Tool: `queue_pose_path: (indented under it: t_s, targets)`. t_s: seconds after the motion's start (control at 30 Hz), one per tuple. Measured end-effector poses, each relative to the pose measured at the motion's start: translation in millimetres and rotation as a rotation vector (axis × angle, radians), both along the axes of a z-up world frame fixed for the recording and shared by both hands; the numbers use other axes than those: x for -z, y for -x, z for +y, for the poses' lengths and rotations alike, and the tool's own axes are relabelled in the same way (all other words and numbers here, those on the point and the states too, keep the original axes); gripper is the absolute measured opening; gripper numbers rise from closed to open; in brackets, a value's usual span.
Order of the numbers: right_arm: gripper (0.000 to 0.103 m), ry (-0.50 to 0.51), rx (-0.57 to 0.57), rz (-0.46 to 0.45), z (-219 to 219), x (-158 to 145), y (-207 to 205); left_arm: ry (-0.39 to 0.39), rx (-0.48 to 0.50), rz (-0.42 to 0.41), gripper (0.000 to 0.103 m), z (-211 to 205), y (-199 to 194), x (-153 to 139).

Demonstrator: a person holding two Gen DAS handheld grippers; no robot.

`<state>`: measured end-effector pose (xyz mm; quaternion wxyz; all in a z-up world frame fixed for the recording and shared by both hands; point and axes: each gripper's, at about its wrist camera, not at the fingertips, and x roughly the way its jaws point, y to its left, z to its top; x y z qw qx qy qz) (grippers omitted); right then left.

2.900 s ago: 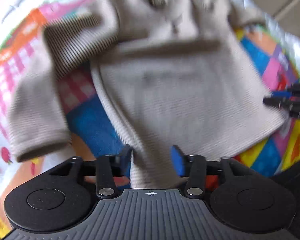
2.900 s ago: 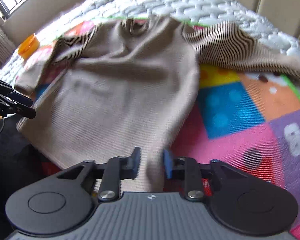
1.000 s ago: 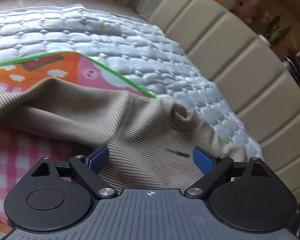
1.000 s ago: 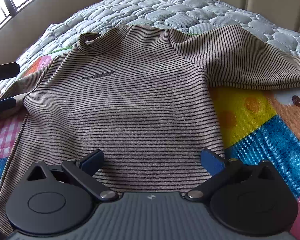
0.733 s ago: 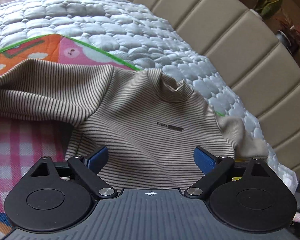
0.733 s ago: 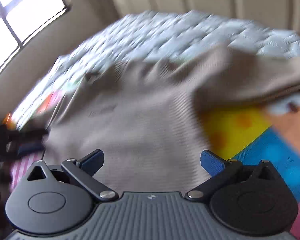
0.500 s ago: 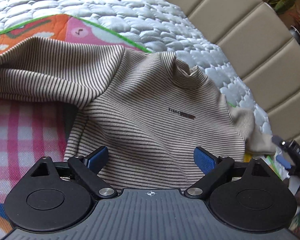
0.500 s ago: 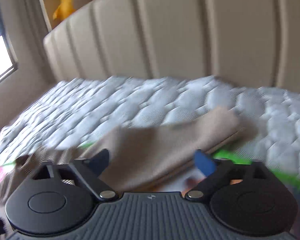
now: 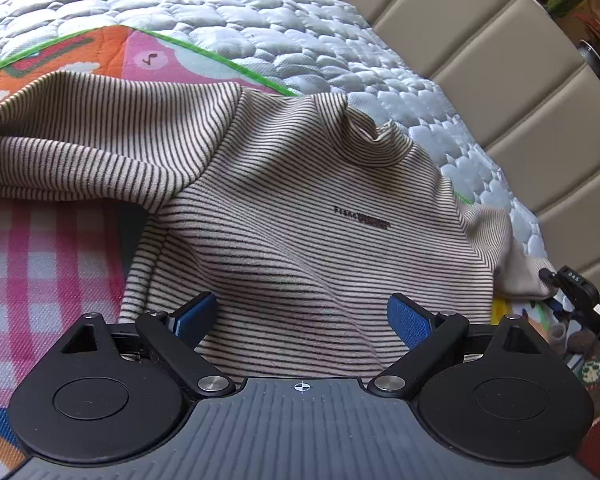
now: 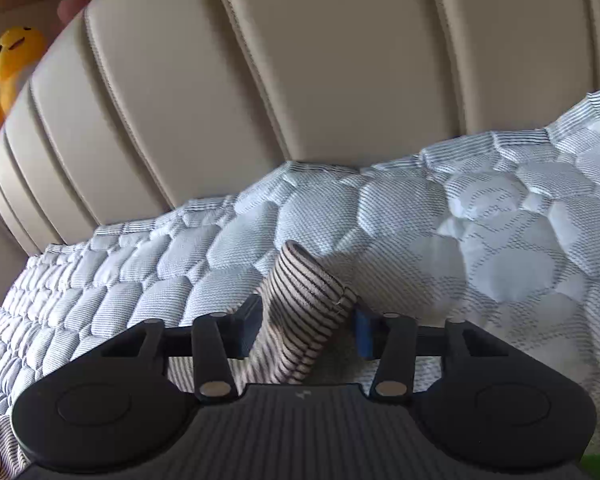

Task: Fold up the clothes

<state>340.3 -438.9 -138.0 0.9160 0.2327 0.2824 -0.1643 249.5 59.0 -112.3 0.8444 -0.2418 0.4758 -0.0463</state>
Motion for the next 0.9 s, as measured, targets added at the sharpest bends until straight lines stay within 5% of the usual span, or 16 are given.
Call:
queue_pose_path:
  t_s: [0.1,0.23,0.47,0.63,0.9]
  targets:
    - [0.011,0.103,-0.082,-0.031,24,-16,-3,0.008,-0.025,-0.007,0.095,4,-2,-2]
    - [0.009,0.238,-0.213,-0.087,64,-48,-2,-0.019,-0.081,-0.046,0.094,13,0,-12]
    - [0.008,0.290,-0.479,-0.278,173,-143,33,-0.040,-0.293,-0.116,0.093,64,14,-42]
    - [0.008,0.314,-0.609,-0.394,241,-204,50,0.057,-0.435,-0.089,0.093,110,22,-42]
    - [0.008,0.409,-0.785,-0.294,350,-179,50,0.115,-0.561,-0.114,0.094,144,38,-49]
